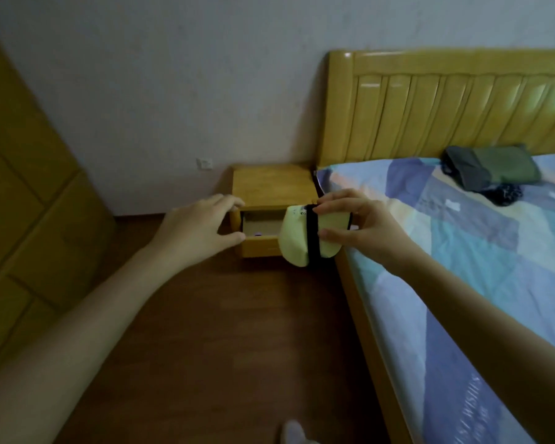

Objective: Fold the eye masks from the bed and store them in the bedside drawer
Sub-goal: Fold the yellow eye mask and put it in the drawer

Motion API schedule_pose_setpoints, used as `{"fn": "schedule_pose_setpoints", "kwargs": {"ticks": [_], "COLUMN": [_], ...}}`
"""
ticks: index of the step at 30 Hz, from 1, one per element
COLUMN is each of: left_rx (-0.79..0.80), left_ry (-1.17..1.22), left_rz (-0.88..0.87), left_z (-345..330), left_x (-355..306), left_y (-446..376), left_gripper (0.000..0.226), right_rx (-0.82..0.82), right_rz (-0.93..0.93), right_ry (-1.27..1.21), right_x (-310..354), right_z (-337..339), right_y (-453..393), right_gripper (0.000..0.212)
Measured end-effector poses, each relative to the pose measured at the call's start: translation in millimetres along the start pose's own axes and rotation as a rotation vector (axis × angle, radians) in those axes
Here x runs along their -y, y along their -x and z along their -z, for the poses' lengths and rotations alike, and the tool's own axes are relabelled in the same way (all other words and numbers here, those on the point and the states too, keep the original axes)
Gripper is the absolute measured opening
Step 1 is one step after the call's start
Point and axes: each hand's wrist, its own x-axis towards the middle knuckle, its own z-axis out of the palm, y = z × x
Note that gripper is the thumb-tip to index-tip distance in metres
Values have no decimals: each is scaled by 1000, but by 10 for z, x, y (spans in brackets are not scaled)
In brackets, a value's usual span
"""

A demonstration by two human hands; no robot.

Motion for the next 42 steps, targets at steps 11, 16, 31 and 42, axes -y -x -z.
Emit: {"fn": "schedule_pose_setpoints", "kwargs": {"ticks": [11, 16, 31, 42], "left_rx": [190, 292, 557, 466], "left_ry": [196, 296, 582, 713], "left_rz": [131, 233, 354, 488], "left_z": [-1759, -2626, -5222, -6427], "left_x": [797, 1326, 2127, 2228], "left_y": [-2291, -3069, -4946, -5263], "left_gripper": [52, 51, 49, 52], "right_rx": [135, 167, -141, -520], "right_rz": [-338, -518, -927, -1172], "right_ry": [-3, -75, -138, -393], "right_x": [-2235, -3195, -6288, -7736], "right_z": [-147, -494, -1419, -1872], "right_y": [-2181, -2987, -4617, -5023], "right_gripper": [29, 27, 24, 24]}}
